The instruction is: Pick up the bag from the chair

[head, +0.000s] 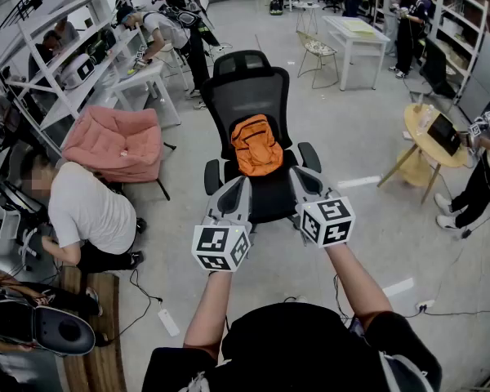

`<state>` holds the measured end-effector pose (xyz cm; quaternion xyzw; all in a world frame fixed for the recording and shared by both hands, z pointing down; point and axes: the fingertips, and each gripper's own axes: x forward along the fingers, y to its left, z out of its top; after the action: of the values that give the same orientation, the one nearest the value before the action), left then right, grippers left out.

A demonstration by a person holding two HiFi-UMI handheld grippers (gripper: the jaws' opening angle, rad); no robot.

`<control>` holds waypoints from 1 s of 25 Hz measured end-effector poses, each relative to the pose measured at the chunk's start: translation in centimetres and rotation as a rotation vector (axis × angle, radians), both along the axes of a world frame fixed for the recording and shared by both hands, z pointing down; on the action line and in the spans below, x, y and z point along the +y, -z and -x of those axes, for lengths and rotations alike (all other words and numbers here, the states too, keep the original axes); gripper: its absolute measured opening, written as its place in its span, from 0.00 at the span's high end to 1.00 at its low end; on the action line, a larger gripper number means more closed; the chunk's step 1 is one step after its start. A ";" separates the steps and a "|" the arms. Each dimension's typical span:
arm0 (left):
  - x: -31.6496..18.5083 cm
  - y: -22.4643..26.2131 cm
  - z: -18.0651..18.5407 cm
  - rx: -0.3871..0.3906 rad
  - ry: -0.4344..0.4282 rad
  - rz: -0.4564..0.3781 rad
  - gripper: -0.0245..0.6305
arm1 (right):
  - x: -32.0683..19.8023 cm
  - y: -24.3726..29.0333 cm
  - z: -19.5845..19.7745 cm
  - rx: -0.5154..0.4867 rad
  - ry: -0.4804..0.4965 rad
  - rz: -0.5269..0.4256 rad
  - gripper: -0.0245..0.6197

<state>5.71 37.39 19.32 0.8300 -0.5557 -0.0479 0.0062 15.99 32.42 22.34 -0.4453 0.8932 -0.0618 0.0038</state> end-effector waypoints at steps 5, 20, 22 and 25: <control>-0.3 -0.2 -0.7 0.004 -0.001 0.004 0.95 | -0.1 0.1 -0.5 0.003 0.002 -0.006 0.96; -1.0 -0.4 -5.1 0.005 0.013 0.007 0.95 | -0.5 0.2 -4.4 -0.038 0.034 -0.002 0.96; -1.0 -0.7 -5.8 -0.001 0.017 0.005 0.95 | -0.5 -0.1 -5.0 -0.045 0.044 -0.002 0.96; -1.2 -1.0 -6.5 -0.006 0.027 0.008 0.95 | -0.8 -0.4 -5.9 -0.049 0.050 -0.002 0.96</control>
<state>12.16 36.14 20.35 0.8224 -0.5672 -0.0432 0.0069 21.92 31.64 22.74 -0.4214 0.9037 -0.0718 0.0246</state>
